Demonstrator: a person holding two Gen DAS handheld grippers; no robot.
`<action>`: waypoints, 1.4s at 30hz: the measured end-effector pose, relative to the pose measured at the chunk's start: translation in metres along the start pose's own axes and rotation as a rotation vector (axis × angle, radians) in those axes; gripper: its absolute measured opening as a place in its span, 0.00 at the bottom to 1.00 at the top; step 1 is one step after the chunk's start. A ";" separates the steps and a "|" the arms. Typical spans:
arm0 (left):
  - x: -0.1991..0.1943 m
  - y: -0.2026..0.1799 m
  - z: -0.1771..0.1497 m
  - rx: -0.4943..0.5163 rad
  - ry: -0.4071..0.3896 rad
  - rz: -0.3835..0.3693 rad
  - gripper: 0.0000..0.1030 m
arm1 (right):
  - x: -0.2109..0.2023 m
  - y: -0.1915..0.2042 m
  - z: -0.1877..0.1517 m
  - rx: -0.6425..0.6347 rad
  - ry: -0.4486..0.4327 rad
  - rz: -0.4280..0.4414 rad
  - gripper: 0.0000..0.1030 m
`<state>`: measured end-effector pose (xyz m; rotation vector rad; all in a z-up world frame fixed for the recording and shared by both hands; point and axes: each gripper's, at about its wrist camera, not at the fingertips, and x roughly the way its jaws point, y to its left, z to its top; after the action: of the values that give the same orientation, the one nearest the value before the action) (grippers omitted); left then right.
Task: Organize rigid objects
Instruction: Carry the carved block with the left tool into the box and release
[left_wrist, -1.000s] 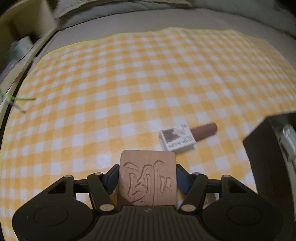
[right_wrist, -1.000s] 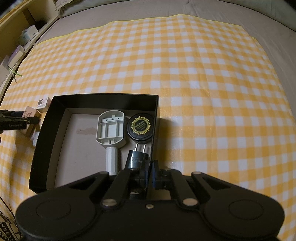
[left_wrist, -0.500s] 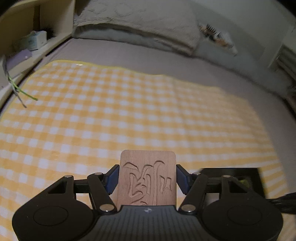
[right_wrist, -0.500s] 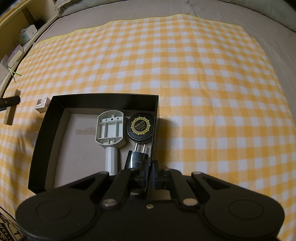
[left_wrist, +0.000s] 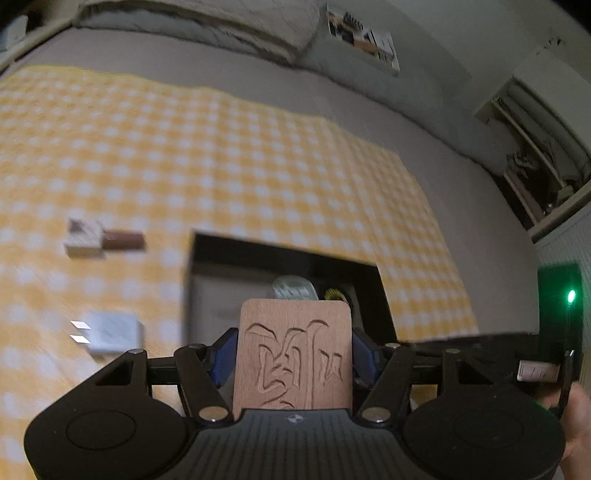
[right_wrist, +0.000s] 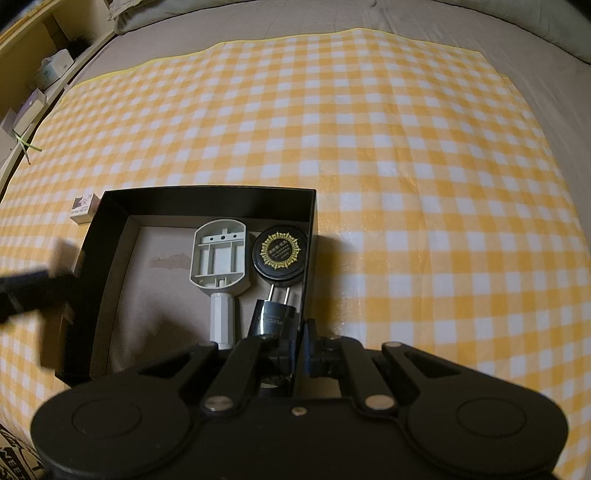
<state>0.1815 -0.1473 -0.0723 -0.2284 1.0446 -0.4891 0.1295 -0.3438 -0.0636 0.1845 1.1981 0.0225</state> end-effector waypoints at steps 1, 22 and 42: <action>0.006 -0.005 -0.005 -0.002 0.012 0.001 0.62 | 0.000 0.000 0.000 0.000 0.000 0.000 0.05; 0.063 -0.020 -0.020 0.075 0.072 0.181 0.62 | 0.001 0.005 0.001 -0.001 0.000 -0.003 0.05; 0.075 -0.021 -0.023 0.160 0.176 0.164 0.77 | 0.006 0.003 0.001 -0.009 0.003 -0.014 0.05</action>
<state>0.1862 -0.2009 -0.1326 0.0430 1.1783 -0.4472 0.1330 -0.3404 -0.0682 0.1684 1.2018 0.0157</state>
